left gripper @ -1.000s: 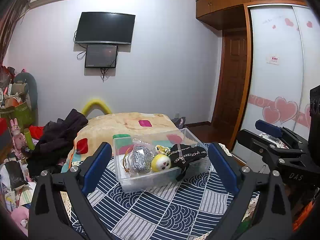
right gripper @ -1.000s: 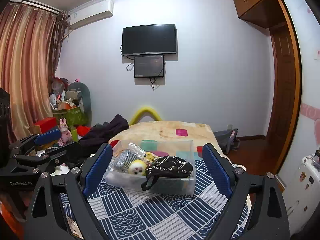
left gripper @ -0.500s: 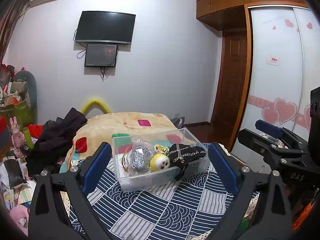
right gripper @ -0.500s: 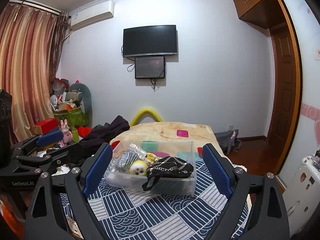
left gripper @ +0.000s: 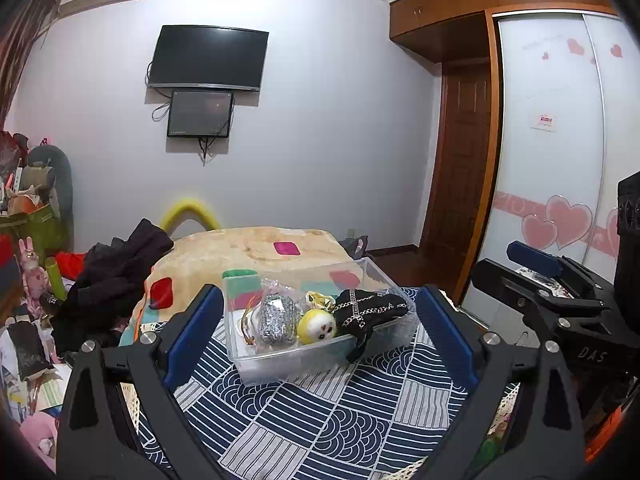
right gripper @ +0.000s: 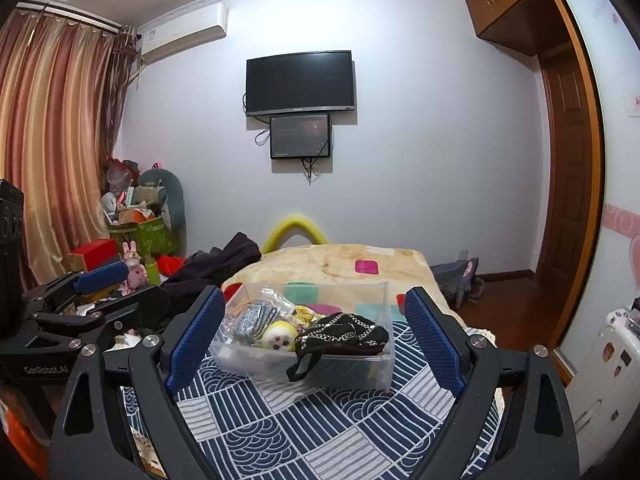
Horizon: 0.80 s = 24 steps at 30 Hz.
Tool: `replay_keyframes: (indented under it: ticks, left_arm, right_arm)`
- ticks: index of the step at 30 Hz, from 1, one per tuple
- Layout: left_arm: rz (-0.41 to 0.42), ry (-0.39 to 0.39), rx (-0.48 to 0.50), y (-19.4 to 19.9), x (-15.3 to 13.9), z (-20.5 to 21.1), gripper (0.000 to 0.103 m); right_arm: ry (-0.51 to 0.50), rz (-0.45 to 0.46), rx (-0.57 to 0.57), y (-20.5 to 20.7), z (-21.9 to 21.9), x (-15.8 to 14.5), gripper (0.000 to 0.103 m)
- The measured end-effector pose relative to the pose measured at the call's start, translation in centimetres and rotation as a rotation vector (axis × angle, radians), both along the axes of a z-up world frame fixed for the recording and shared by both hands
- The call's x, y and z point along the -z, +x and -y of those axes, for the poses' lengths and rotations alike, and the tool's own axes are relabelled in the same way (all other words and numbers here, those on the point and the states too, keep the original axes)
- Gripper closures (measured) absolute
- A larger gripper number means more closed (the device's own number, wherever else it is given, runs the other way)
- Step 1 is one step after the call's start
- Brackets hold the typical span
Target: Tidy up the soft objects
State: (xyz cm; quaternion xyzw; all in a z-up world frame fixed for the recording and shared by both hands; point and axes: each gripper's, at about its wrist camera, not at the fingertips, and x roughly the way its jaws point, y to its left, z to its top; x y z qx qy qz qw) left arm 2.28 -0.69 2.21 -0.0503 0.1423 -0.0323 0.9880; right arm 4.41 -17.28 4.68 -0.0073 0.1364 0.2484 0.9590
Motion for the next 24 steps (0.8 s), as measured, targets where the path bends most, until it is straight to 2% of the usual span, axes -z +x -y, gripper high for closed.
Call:
replay_keyframes:
  ticks: [24]
  left_arm:
    - [-0.001, 0.015, 0.008, -0.33, -0.47, 0.43, 0.005]
  right_arm:
    - [0.008, -0.003, -0.008, -0.42, 0.04, -0.24, 0.013]
